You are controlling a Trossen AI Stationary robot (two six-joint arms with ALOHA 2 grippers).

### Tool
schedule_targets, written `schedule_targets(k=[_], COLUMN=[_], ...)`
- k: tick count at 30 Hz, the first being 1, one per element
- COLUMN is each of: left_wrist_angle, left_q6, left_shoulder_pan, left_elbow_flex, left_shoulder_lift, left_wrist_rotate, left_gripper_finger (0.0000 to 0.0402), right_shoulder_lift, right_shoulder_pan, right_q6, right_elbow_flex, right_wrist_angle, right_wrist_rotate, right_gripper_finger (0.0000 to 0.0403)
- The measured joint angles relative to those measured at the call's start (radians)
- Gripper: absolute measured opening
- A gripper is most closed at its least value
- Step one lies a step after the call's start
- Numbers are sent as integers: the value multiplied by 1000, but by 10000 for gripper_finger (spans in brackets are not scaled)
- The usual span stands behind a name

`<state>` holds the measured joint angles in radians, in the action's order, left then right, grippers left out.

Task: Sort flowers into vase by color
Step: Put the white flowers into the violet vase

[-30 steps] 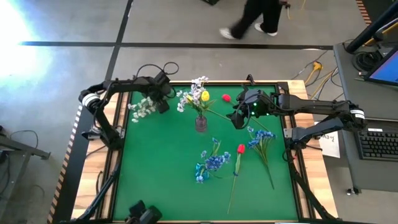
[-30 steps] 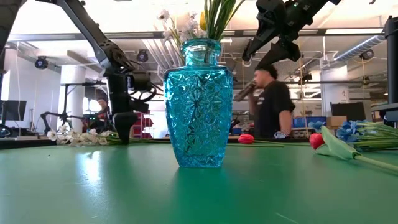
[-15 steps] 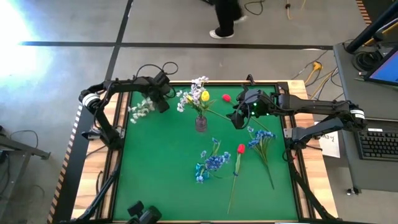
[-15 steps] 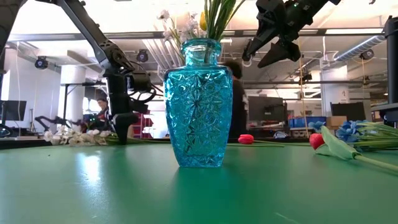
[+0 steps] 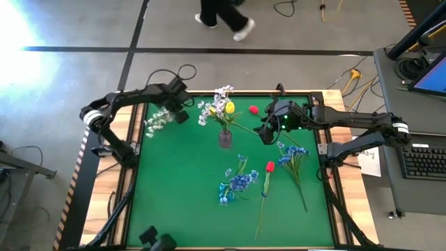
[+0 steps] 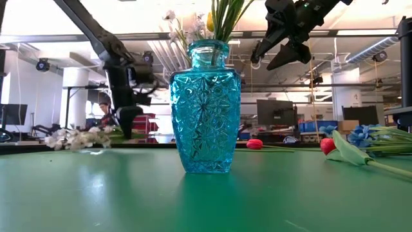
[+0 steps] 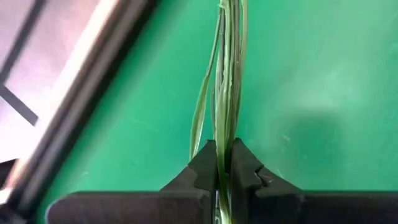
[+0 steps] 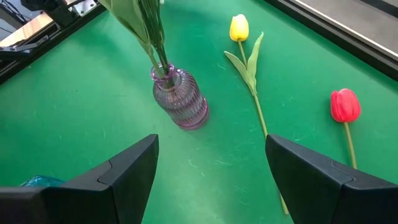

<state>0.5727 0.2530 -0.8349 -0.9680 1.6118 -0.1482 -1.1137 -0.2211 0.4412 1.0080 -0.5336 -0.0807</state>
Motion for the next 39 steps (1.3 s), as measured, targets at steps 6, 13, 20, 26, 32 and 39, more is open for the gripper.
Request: schedule_targets(k=[6,13,20,26,32,39], left_wrist_angle=[-10,-98,-269,-373,-408,-415], left_q6=[-36,-92,-114,-135,-169,-426], left_shoulder_pan=[0,2,2,2,8,39], left_elbow_flex=[0,0,0,0,10,16], left_shoulder_lift=[-178,-420,-634,-753,-824,-853], left_wrist_rotate=[0,1,242,422,702,735], left_gripper_finger=[0,0,0,0,0,0], right_shoulder_lift=[0,0,0,0,0,5], right_shoulder_pan=[0,0,0,0,0,14], right_q6=[0,0,0,-31,-72,-355], right_elbow_flex=[0,0,0,0,0,56], right_wrist_angle=[0,0,1,29,113,232], right_wrist_rotate=[0,0,0,0,0,9], right_gripper_finger=[288,288,288,288,288,288])
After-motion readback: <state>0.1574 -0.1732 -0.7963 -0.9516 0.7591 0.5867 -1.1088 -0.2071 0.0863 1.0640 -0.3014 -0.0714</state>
